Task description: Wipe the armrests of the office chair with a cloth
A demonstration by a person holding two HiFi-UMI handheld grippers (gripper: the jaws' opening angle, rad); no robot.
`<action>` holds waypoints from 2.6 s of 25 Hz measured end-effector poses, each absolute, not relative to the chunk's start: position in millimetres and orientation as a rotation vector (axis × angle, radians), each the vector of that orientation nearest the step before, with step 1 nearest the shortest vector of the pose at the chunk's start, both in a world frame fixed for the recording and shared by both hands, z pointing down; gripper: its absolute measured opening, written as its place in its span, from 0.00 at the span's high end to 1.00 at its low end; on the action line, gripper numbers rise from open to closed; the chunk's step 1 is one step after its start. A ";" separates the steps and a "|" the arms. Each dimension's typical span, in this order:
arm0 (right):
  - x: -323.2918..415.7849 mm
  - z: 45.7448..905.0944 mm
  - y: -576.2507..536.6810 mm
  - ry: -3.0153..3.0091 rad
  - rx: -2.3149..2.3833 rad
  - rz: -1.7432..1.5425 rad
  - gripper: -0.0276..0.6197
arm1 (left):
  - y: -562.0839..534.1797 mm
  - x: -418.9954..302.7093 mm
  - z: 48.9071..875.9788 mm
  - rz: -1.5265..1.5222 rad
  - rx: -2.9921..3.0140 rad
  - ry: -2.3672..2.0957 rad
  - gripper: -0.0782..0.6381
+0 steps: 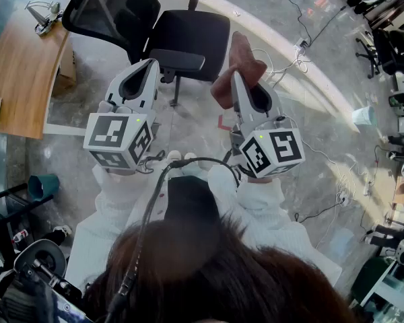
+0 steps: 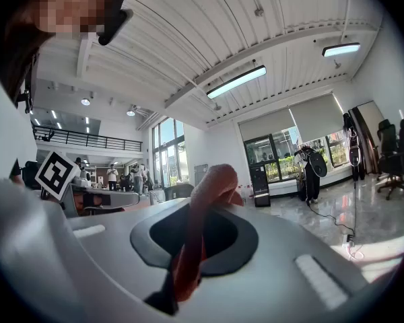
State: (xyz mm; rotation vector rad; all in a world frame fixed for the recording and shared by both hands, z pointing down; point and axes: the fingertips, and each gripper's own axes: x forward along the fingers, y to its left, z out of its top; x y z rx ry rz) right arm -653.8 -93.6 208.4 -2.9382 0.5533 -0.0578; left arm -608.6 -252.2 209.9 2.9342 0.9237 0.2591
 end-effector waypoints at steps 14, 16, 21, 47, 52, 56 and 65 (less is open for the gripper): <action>-645.8 205.0 -89.9 0.573 -2.920 -0.081 0.91 | -253.8 -599.0 208.0 0.288 2.916 0.884 0.89; -642.6 216.0 -88.7 0.584 -2.916 -0.105 0.91 | -260.5 -596.0 219.5 0.307 2.907 0.858 0.89; -626.3 239.9 -74.9 0.611 -2.895 -0.196 0.91 | -277.1 -589.7 249.2 0.404 2.895 0.757 0.89; -249.4 449.7 -280.6 1.939 -2.933 -0.792 0.91 | -383.0 -296.1 333.4 0.568 2.837 0.450 0.89; -256.8 511.6 -310.0 2.611 -2.876 -0.849 0.91 | -395.7 -283.1 346.1 0.621 2.820 0.340 0.89; -282.3 565.8 -323.3 3.279 -2.639 -0.794 0.91 | -417.6 -290.4 357.0 0.641 2.794 0.182 0.89; -333.5 625.5 -292.4 3.961 -1.936 -0.879 0.92 | -422.1 -331.3 375.8 0.654 2.732 0.027 0.89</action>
